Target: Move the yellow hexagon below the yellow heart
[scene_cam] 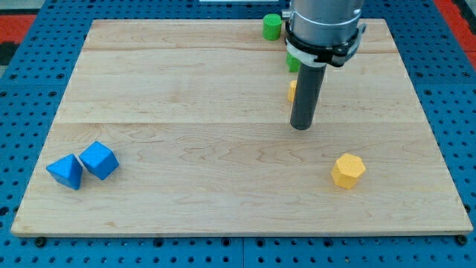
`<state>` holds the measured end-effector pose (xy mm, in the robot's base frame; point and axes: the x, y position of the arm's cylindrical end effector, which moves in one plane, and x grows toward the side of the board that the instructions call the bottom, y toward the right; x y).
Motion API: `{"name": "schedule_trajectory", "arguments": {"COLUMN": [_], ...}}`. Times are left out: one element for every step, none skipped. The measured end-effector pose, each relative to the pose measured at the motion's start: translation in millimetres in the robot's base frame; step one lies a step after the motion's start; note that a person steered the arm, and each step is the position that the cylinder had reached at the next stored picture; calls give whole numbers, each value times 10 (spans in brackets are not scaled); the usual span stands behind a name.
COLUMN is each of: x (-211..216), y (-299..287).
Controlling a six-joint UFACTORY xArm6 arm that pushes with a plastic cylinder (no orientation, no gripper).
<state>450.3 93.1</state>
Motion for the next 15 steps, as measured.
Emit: {"name": "schedule_trajectory", "arguments": {"x": [-357, -609, -656, -421, -450, -450, -349, 43, 621, 873, 881, 1304, 1354, 1041, 824], "y": [2, 2, 2, 104, 389, 481, 806, 1049, 1046, 767, 178, 143, -174, -192, -246]}}
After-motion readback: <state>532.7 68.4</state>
